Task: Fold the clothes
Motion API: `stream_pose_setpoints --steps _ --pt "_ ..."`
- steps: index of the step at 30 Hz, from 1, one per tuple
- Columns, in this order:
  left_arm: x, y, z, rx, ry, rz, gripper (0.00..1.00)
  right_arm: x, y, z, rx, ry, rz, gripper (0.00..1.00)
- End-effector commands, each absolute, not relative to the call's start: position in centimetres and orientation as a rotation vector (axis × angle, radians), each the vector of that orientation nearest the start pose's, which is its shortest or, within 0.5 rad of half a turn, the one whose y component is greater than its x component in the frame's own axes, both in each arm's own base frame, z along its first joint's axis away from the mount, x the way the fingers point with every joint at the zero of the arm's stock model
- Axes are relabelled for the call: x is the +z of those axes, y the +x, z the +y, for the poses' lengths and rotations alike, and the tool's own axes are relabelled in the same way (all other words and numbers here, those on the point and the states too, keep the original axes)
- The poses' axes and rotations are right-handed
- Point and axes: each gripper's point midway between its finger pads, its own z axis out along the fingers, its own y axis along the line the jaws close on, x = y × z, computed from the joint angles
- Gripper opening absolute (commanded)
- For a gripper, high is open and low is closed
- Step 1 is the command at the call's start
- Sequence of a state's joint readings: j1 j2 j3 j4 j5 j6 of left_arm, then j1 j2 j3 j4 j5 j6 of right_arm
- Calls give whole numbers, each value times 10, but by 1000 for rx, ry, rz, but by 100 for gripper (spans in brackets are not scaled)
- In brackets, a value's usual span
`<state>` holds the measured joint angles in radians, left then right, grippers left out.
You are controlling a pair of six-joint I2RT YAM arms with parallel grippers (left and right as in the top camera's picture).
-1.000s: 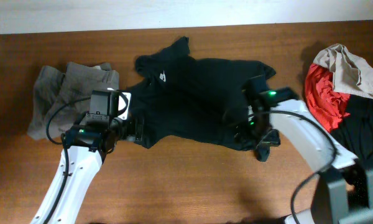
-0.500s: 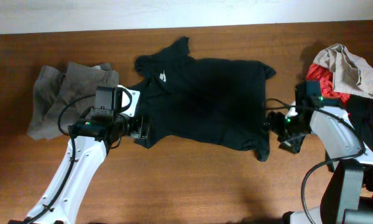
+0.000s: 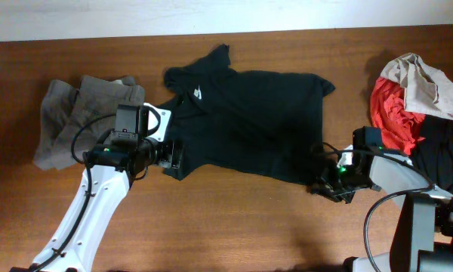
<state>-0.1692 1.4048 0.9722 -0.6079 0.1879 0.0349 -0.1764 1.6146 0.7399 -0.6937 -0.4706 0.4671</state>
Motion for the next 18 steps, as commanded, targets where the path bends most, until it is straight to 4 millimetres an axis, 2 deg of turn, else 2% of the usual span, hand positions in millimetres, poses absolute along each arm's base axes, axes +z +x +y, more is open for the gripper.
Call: stream_pose_setpoints --steps 1,3,6,12,18 --pt "120 338 -94 -310 364 2575 84 -11 238 29 664 1019 2976 21" --pt "120 338 -94 -310 364 2575 84 -11 241 20 584 971 2988 17" --pt "120 338 -94 -310 364 2575 84 -7 238 -3 366 940 3037 13" --pt "121 337 -98 -348 374 2570 85 12 216 -46 -91 913 3111 10" --pt "129 327 -126 -578 436 2539 87 13 213 -47 -105 878 3132 11"
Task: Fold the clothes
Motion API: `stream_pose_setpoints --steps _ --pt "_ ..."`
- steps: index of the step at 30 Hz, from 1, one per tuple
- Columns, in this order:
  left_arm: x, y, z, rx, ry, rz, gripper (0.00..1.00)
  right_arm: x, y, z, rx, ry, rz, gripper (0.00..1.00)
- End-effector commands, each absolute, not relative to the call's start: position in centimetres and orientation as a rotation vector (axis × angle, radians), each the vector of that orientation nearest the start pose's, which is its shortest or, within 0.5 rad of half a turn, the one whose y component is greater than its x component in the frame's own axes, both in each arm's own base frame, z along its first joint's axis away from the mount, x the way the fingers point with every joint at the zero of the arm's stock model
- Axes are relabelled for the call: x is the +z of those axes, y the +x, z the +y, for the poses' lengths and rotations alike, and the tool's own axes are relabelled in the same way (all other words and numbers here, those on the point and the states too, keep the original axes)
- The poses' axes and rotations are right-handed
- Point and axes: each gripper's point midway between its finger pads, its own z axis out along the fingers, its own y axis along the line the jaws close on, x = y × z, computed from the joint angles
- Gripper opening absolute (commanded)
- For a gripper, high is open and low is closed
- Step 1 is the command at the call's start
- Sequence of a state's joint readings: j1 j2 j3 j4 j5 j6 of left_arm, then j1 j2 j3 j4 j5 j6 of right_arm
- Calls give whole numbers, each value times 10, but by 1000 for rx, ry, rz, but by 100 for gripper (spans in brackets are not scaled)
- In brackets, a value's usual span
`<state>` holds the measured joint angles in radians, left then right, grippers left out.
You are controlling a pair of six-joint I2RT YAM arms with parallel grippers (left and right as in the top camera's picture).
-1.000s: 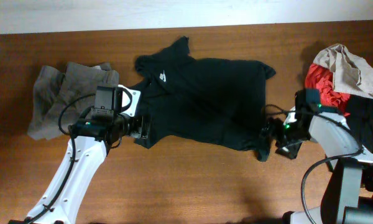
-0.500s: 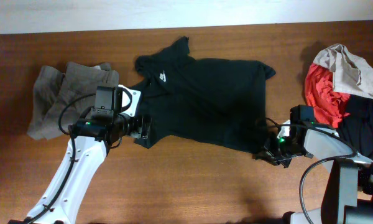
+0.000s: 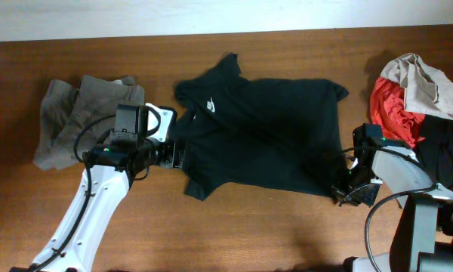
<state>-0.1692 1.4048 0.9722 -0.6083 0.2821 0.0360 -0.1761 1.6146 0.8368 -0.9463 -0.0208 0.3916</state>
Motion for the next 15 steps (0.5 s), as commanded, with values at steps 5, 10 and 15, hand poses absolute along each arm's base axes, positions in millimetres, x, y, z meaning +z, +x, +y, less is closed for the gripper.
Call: stream_pose_setpoints --steps 5,10,15 --pt "124 316 -139 -654 473 2566 87 12 217 -45 -72 880 3121 12" --pt "99 285 -163 -737 565 2700 87 12 218 -45 -66 877 3116 12" --pt "65 275 -160 -645 416 2890 99 12 219 -45 -65 872 3114 12"
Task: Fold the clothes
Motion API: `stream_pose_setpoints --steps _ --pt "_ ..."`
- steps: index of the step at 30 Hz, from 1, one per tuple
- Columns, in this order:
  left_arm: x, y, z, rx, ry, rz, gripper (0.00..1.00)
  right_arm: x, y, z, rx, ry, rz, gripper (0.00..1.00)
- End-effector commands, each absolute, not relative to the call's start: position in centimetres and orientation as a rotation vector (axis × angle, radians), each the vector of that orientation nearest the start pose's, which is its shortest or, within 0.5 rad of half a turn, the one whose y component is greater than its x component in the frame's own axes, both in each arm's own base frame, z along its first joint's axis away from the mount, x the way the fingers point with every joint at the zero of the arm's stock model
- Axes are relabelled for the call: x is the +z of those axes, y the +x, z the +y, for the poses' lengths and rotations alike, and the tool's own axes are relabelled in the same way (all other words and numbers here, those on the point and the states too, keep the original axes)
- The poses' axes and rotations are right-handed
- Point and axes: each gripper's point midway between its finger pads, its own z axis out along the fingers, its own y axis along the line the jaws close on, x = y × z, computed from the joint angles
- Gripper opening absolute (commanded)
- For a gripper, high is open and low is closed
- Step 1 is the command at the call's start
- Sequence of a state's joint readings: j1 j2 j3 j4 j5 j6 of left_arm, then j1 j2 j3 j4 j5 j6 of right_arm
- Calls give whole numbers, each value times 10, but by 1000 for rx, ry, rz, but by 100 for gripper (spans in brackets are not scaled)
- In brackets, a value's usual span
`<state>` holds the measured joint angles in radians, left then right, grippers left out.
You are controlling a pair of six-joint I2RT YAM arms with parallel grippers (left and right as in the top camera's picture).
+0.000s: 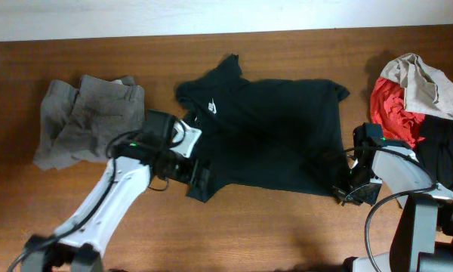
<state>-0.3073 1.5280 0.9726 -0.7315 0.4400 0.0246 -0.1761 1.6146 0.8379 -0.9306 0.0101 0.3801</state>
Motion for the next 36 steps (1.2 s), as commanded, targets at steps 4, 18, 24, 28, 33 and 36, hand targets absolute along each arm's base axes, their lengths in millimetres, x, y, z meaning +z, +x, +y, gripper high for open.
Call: stream_pose_setpoints --steps 4,18,24,28,33,36 --pt "50 268 -157 -651 176 3015 94 12 219 -45 -65 872 3114 13" --pt "23 266 -137 -485 -115 3091 78 12 220 -45 -64 872 3110 13" --pt "8 267 -140 -497 -147 3118 55 12 220 -45 -64 872 3111 13" --pt "9 269 -143 -524 -151 3113 54 12 220 -45 -64 872 3111 13" --pt "6 270 -136 -466 -150 3112 6 12 220 -45 -65 872 3111 13" --pt "5 272 -127 -393 -160 3108 1 12 219 -45 -66 872 3114 13"
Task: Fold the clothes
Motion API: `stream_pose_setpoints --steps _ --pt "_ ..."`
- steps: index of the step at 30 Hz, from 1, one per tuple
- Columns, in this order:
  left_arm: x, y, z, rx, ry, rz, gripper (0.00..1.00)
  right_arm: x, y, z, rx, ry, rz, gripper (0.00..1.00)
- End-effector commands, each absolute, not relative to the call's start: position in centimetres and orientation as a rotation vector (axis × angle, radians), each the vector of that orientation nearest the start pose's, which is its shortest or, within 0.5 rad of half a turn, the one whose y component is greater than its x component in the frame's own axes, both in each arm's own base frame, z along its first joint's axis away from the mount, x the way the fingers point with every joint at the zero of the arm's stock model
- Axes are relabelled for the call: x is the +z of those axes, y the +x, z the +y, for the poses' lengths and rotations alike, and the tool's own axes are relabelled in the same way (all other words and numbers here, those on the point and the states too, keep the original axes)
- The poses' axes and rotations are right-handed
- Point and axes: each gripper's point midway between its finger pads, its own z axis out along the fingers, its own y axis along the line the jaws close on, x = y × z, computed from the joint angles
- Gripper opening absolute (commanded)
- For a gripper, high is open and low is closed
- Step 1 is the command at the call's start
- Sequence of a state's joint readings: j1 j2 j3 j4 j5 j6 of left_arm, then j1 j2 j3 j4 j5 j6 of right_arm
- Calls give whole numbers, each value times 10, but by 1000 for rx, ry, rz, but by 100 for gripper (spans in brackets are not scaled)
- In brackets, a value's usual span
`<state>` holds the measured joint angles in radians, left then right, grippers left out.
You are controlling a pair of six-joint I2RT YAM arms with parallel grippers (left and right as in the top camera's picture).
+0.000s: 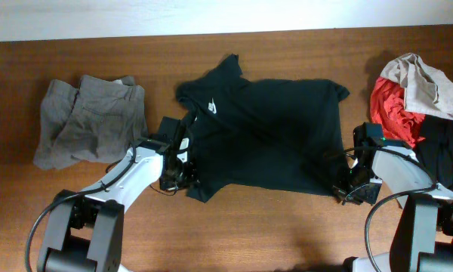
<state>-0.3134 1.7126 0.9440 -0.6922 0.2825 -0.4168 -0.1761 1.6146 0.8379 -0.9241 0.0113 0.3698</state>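
A black shirt (272, 143) with a small white chest logo lies spread flat on the table's middle, collar at the far left. My left gripper (190, 181) lies low at the shirt's near-left corner, its fingers against the dark cloth; whether they grip it is hidden. My right gripper (347, 193) sits at the near-right hem corner, shut on the cloth, which draws to a point there.
A folded grey garment (90, 121) lies at the left. A heap of red, beige and black clothes (419, 94) fills the right edge. Brown table (249, 234) runs along the front; a white wall strip borders the far side.
My left arm has dropped lower and drawn slightly back left, its gripper still at the shirt's near-left corner. The shirt and my right gripper have not moved.
At first the shirt lay further left, my left gripper at its left edge and my right at the near-right corner. Then shirt and right gripper stood further right. After that my left gripper was at the near-left corner, where it now lies lower.
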Motion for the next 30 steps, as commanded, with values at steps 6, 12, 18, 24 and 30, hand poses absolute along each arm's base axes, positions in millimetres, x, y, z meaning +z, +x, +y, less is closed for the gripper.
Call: stream_pose_setpoints --steps 6,12,18,24,30 --pt "26 278 -102 -406 -253 3090 0 12 219 -46 -73 872 3113 13" --pt "51 282 -62 -356 -320 3021 1 12 219 -46 -78 871 3114 13" --pt "47 274 -51 -298 -270 3059 1 12 218 -46 -78 872 3118 13" --pt "45 259 -46 -254 -283 3118 1 13 210 -44 -80 848 3156 13" --pt "45 244 -43 -225 -236 3180 1 14 203 -40 -58 847 3194 11"
